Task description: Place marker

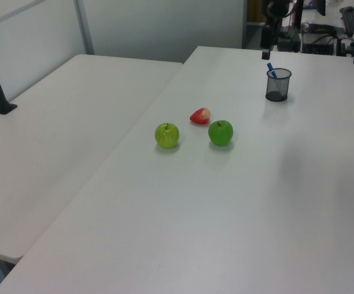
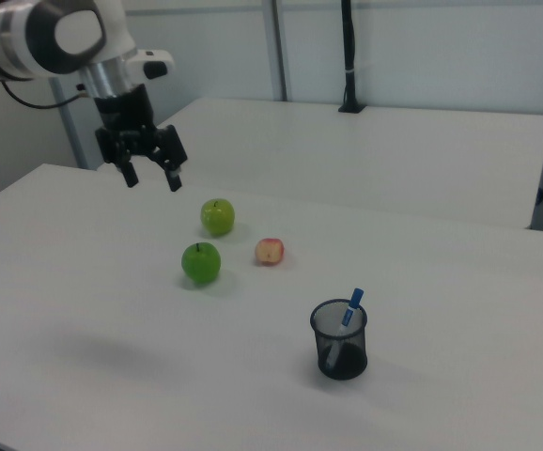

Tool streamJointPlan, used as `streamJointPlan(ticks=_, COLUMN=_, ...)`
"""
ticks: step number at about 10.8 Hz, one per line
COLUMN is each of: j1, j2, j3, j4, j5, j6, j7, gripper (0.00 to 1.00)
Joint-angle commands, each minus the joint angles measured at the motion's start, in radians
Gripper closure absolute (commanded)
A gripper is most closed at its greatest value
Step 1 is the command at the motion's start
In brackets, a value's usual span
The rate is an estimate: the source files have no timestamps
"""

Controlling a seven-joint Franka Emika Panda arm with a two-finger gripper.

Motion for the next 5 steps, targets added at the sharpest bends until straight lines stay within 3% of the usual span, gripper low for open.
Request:
streamJointPlan(ticks=1, j1=0.034, j2=-0.054, j3=-0.019, j4=-0.017, j5=0.014, j6=-0.108, j7=0.010, gripper=0.00)
streamJointPlan(ticks=5, j1=0.031, j2=-0.048, j3=-0.017, j4=-0.017, j5=0.015, j6=-0.113, j7=0.013, gripper=0.00)
